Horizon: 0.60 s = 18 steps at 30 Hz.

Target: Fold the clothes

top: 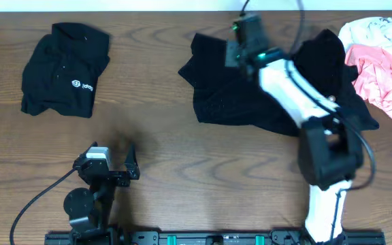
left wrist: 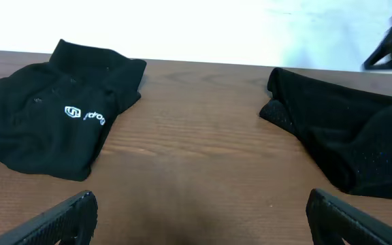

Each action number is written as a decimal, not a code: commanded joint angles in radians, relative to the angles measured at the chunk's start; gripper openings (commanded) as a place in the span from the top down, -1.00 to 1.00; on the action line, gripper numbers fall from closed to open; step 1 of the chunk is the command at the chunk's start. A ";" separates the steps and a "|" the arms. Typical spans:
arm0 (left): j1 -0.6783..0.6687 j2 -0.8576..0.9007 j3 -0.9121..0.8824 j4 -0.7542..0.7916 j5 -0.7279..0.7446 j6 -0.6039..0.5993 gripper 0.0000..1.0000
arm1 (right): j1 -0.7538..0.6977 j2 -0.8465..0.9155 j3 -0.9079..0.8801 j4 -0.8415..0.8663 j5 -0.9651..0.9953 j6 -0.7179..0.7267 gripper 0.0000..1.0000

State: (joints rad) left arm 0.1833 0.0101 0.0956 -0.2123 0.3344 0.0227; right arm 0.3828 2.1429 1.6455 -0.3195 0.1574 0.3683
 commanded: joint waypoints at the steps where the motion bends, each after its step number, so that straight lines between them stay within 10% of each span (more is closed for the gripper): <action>1: 0.006 -0.006 -0.024 -0.006 0.005 0.002 -0.96 | 0.023 0.099 -0.005 0.070 0.051 0.047 0.97; 18: 0.006 -0.006 -0.024 -0.006 0.005 0.002 -0.96 | 0.194 0.301 0.018 0.121 -0.196 0.223 0.98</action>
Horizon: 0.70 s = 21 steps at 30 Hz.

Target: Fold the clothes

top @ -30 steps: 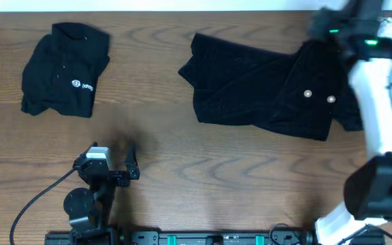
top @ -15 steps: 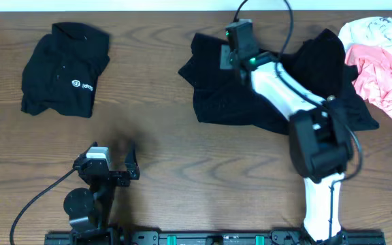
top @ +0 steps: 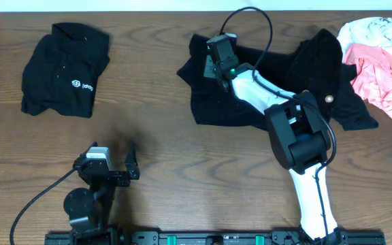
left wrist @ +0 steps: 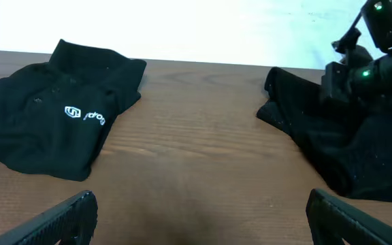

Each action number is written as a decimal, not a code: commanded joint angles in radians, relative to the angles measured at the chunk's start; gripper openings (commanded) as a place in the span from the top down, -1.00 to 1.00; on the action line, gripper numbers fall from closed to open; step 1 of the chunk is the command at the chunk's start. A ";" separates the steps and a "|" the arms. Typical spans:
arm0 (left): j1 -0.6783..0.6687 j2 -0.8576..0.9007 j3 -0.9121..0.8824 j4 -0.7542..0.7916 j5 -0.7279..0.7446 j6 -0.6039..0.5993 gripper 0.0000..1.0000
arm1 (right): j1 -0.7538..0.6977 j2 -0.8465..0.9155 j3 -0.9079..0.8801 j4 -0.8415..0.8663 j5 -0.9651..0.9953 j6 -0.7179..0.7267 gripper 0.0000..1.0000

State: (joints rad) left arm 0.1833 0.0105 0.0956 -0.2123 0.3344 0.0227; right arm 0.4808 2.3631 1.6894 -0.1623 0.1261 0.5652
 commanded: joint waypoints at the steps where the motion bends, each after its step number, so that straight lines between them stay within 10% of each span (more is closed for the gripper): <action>1: 0.006 -0.006 -0.024 -0.006 0.005 0.002 -0.96 | 0.118 0.081 -0.022 -0.037 -0.164 0.004 0.97; 13: 0.006 -0.006 -0.024 -0.006 0.005 0.002 -0.96 | 0.274 0.080 0.076 -0.130 -0.148 -0.118 0.98; 21: 0.006 -0.006 -0.024 -0.006 0.005 0.002 -0.96 | 0.191 0.004 0.334 -0.494 -0.014 -0.215 0.97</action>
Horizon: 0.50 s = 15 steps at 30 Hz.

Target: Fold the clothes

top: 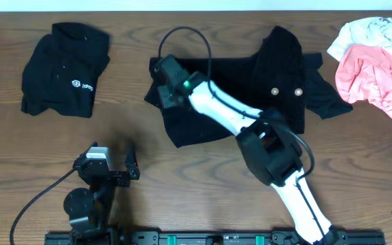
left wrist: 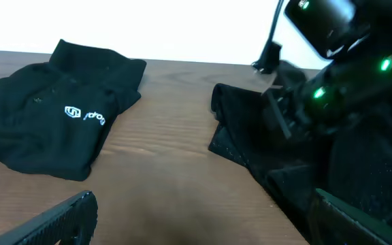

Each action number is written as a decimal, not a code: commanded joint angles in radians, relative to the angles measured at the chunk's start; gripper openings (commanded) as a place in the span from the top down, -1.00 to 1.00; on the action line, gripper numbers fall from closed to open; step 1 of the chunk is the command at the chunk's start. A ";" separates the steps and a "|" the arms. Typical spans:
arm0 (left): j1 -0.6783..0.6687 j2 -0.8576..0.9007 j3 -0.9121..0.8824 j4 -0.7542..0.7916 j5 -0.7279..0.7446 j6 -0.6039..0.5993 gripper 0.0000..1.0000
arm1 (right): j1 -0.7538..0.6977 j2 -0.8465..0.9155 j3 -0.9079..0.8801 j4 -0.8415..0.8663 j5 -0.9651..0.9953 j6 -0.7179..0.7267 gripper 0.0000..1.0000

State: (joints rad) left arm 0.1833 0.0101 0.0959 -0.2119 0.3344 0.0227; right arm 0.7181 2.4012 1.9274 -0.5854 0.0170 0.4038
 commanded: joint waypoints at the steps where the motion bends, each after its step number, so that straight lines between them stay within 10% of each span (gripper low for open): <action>1: 0.006 -0.006 -0.025 -0.006 0.005 0.002 -0.96 | -0.061 -0.055 0.123 -0.119 0.131 -0.053 0.98; 15: 0.006 -0.006 -0.025 -0.006 0.005 0.002 -0.96 | -0.591 -0.298 0.151 -0.730 0.198 -0.054 0.82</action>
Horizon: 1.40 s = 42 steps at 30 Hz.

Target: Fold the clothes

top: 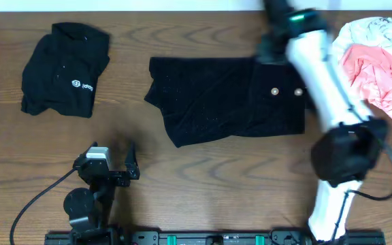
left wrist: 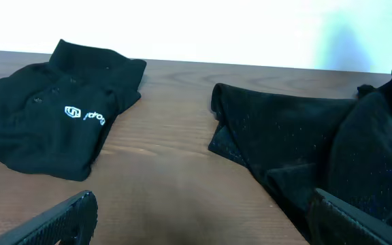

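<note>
A black garment [top: 223, 99] with two pale buttons lies spread flat at the table's middle; its left edge also shows in the left wrist view [left wrist: 284, 143]. My right arm reaches over its right part to the back of the table. The right gripper [top: 271, 47] is blurred at the garment's far right corner, so its jaws cannot be made out. A folded black shirt [top: 67, 68] with a white logo lies at the back left, also visible from the left wrist [left wrist: 53, 129]. My left gripper [top: 114, 167] rests open near the front left, nothing between its fingers [left wrist: 67, 218].
A heap of pink and white clothes [top: 376, 61] lies at the back right corner, beside the right arm. Bare wooden table [top: 182, 184] runs along the front between the two arm bases.
My right gripper was at the garment's left edge; now it is at its far right corner near the back. The garment lies flatter and wider. The left arm has not moved.
The black garment lay crumpled at centre right with my right gripper over its upper middle. Then the gripper was on its left part, then further left with the garment shifted that way. Now the garment is spread at the middle. The left gripper stayed open and still.
</note>
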Each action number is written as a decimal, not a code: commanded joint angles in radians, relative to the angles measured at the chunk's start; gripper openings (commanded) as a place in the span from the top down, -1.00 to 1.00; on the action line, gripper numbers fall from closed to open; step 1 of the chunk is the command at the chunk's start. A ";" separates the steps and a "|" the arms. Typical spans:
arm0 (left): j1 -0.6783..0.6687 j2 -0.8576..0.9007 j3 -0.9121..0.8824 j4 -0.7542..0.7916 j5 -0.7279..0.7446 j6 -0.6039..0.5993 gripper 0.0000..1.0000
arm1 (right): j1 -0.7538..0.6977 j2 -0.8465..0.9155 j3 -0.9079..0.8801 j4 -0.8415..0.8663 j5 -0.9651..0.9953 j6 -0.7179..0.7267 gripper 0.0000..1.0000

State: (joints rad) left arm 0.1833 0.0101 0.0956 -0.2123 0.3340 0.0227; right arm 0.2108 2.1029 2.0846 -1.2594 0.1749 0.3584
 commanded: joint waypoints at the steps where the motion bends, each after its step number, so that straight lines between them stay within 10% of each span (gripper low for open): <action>1: 0.006 -0.006 -0.024 -0.006 0.005 0.002 -0.96 | -0.118 0.001 -0.010 -0.079 0.053 -0.008 0.79; 8: 0.006 -0.006 -0.024 -0.006 0.006 0.002 -0.96 | -0.287 0.001 -0.173 -0.043 0.016 -0.111 -0.11; 22: 0.006 -0.006 -0.024 -0.006 0.006 0.002 -0.96 | -0.349 0.001 -0.664 0.540 -0.083 -0.316 -0.29; 24: 0.006 -0.006 -0.024 -0.006 0.005 0.002 -0.96 | -0.349 0.001 -0.703 0.594 -0.077 -0.315 -0.19; 27: 0.006 -0.006 -0.024 -0.006 0.005 0.002 -0.96 | -0.349 0.001 -0.718 0.616 -0.076 -0.311 0.95; 42: 0.006 -0.006 -0.024 -0.006 0.006 0.002 -0.96 | -0.370 -0.294 -0.321 0.504 0.184 -0.168 0.97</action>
State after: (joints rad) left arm 0.1833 0.0101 0.0959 -0.2119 0.3340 0.0227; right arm -0.1459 1.9350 1.6615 -0.7731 0.1963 0.1467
